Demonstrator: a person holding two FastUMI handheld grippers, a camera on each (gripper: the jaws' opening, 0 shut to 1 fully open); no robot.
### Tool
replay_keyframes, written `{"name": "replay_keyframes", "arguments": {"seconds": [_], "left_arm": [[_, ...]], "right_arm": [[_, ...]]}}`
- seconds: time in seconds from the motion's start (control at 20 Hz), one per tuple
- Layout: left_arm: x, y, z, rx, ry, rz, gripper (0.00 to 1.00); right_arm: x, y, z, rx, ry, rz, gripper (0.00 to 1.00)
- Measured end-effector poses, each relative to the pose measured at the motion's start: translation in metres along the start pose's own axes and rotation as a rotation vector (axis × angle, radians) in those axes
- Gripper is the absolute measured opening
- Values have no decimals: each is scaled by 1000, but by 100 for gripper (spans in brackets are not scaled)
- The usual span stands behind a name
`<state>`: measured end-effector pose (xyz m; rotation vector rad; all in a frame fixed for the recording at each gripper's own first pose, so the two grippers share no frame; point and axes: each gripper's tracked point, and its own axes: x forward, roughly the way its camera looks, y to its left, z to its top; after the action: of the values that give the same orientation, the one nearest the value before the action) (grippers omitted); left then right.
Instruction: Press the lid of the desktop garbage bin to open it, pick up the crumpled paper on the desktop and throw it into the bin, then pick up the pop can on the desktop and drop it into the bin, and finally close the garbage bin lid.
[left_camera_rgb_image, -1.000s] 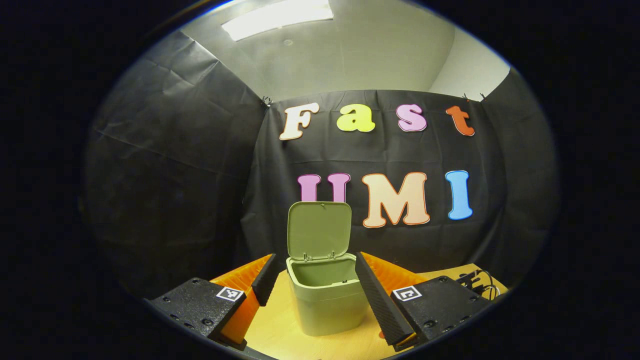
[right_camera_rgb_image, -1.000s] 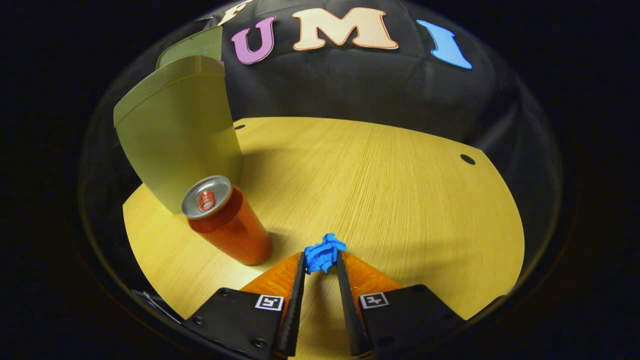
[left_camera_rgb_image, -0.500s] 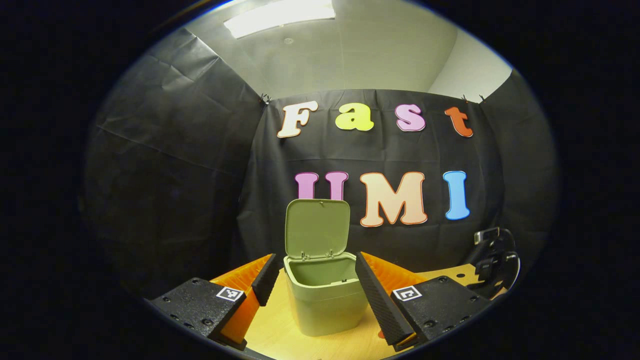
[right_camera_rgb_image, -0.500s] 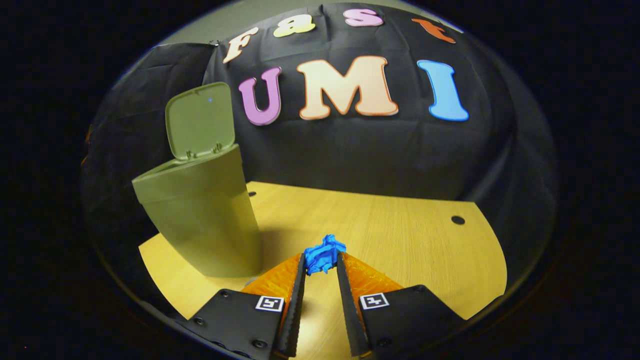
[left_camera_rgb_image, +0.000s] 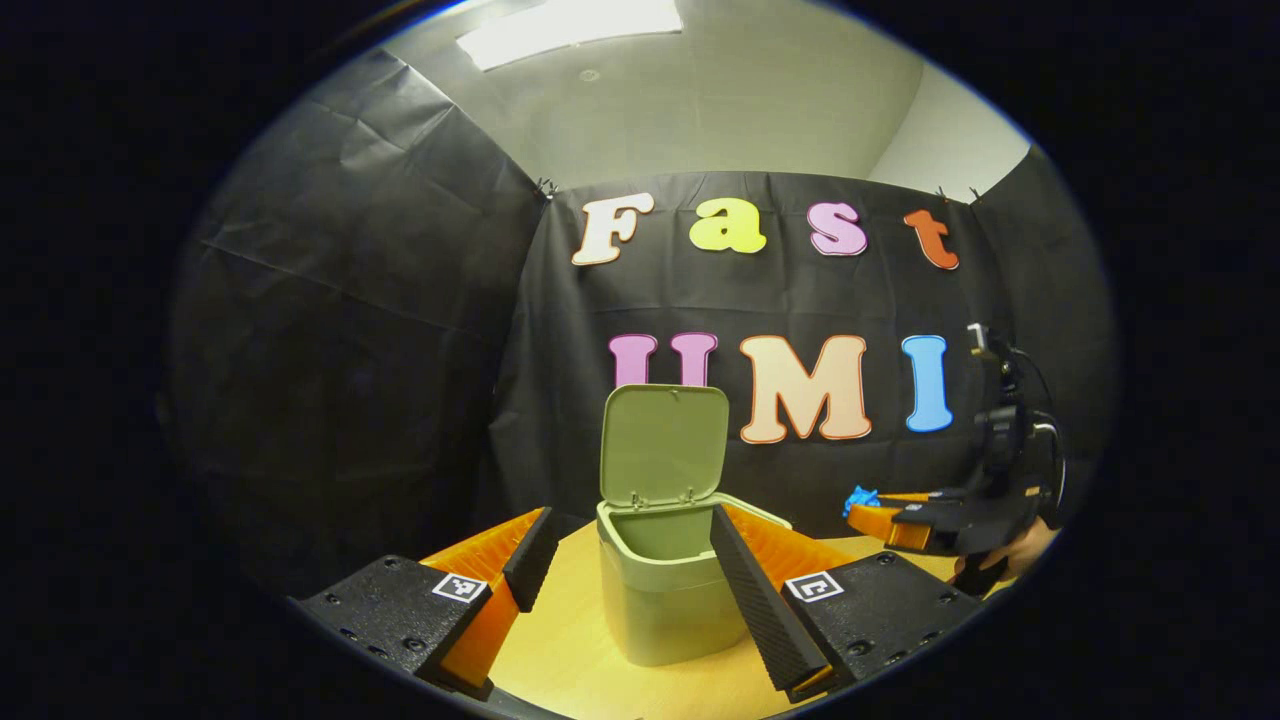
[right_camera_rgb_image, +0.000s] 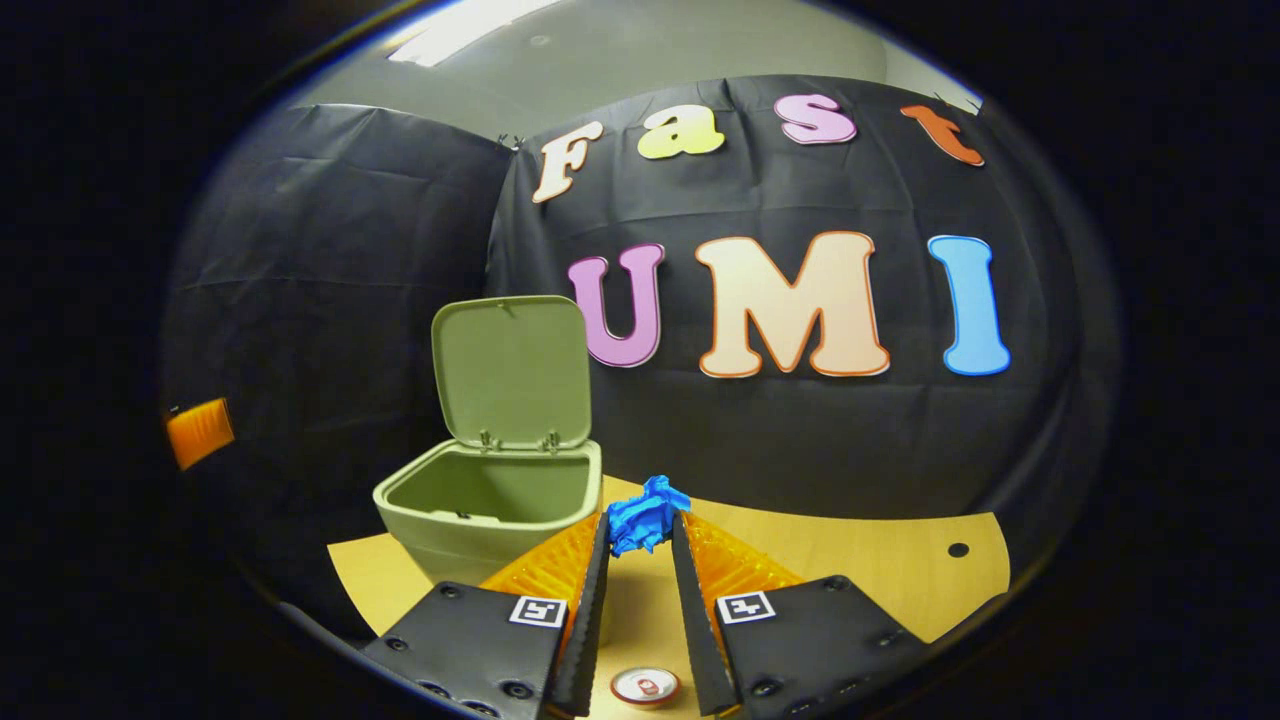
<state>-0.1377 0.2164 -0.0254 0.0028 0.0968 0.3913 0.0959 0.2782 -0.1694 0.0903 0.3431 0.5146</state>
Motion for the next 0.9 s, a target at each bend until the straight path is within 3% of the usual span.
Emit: {"name": "replay_keyframes", "arguments": {"seconds": [0.3,0.55,0.75,0.9], "left_arm": [[-1,31,-12,23,28,35,93],[7,46,-23,28,57,41,90],[16,44,-24,22,57,24,91],[24,30,-24,17,50,-8,93]], "right_arm": [[56,68,-1,-15,13,100,40],[92,85,-19,-29,46,104,40],[91,83,-19,-41,35,95,79],[78,65,5,-53,-39,59,97]]}}
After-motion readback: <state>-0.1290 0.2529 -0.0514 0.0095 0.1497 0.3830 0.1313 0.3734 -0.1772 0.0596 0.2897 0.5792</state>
